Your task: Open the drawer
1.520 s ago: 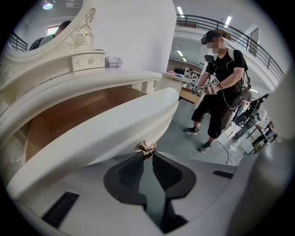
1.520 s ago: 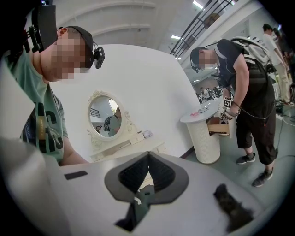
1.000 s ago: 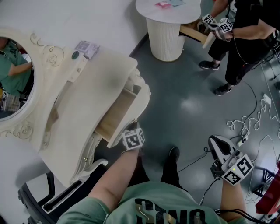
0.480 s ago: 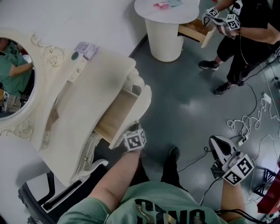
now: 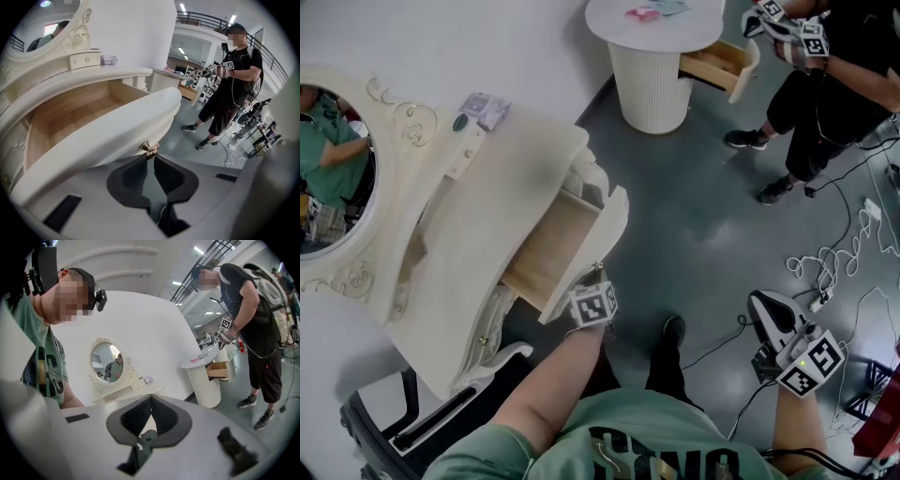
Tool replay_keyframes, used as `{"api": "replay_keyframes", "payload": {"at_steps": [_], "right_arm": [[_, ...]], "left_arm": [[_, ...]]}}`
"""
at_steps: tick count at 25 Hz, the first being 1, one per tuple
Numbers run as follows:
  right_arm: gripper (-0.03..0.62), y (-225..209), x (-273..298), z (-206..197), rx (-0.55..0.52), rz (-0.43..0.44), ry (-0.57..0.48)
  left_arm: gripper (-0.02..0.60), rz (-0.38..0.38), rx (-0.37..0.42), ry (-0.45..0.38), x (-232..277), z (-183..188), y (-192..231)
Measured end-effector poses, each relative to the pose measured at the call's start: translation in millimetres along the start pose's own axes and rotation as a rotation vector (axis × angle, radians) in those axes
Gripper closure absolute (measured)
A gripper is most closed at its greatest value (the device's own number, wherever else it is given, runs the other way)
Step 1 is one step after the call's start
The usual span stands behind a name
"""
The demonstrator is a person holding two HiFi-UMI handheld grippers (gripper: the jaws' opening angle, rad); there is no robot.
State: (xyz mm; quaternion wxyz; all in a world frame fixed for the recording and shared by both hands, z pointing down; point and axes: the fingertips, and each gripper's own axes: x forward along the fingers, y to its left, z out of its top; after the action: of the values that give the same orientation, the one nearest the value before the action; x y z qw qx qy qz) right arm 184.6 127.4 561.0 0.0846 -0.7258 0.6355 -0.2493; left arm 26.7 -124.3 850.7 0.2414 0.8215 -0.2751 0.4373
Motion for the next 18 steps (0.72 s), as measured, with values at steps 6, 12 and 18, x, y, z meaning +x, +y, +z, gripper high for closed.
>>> {"api": "replay_keyframes", "payload": {"at_steps": [6, 12, 18], "right_arm": [[0.582, -1, -3, -1, 0.004, -0.002, -0.003], [0.582, -1, -6, 0, 0.008, -0.006, -0.012], [0.582, -1, -9, 2, 0.005, -0.004, -0.02]], "left_arm": [[0.534, -0.004, 0.003, 0.011, -5, -2, -8], [0.551, -0.014, 0.019, 0.041, -7, -12, -15], [0.557, -0.028, 0.032, 0.058, -10, -17, -25]]}}
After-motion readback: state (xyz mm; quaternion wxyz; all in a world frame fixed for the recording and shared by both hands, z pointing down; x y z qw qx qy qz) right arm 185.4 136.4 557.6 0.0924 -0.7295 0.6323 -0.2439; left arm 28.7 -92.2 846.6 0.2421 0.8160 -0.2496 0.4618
